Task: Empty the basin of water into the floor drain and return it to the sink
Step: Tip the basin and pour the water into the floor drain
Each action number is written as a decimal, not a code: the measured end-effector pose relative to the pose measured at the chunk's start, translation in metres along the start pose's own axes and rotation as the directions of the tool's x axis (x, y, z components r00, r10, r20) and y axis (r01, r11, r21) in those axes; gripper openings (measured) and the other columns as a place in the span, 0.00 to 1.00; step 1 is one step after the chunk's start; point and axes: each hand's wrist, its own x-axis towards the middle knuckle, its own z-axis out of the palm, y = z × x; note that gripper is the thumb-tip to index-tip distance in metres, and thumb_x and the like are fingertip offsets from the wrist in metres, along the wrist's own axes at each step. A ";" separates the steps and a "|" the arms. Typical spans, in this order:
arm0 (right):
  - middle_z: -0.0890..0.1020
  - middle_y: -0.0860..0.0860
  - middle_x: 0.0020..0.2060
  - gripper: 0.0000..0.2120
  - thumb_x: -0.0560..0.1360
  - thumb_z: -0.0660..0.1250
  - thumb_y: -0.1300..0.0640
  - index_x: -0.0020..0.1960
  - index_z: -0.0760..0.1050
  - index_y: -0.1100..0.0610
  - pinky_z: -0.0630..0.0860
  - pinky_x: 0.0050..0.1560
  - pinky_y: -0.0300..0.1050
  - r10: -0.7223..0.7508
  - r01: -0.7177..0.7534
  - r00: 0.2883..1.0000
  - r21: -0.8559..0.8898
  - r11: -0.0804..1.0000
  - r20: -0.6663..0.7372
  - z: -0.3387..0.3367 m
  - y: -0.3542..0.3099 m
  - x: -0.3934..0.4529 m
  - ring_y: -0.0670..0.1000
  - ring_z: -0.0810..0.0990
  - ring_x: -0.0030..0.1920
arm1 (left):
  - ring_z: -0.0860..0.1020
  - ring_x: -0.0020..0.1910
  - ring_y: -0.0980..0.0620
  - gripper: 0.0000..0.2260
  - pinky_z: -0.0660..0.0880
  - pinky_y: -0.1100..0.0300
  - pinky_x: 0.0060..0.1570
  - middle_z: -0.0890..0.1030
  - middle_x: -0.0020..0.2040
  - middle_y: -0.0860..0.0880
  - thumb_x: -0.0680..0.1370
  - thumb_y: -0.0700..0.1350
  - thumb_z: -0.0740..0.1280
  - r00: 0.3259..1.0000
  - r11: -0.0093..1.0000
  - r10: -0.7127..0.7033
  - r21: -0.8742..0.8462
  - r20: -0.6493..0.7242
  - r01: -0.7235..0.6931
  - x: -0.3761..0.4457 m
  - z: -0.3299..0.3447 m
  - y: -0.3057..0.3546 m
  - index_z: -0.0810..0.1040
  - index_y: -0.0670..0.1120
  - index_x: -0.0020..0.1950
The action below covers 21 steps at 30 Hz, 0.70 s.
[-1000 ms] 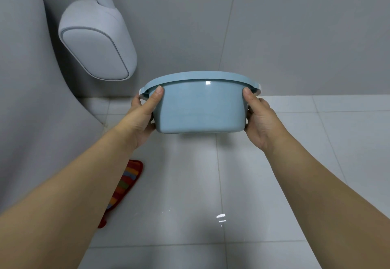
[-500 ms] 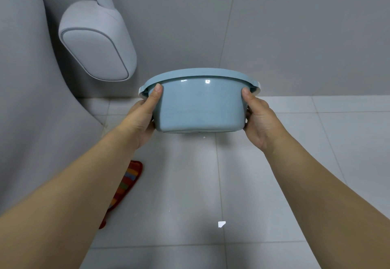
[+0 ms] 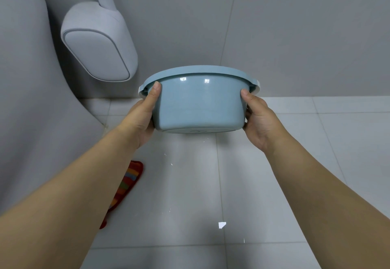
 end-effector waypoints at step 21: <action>0.81 0.47 0.66 0.34 0.71 0.74 0.45 0.73 0.70 0.54 0.77 0.51 0.40 -0.032 0.034 0.999 -0.058 0.998 0.040 0.005 -0.009 -0.007 0.47 0.78 0.66 | 0.82 0.62 0.51 0.32 0.77 0.51 0.63 0.84 0.62 0.50 0.69 0.64 0.68 1.000 0.999 0.020 -0.031 -0.002 -0.020 -0.008 0.002 0.007 0.76 0.50 0.69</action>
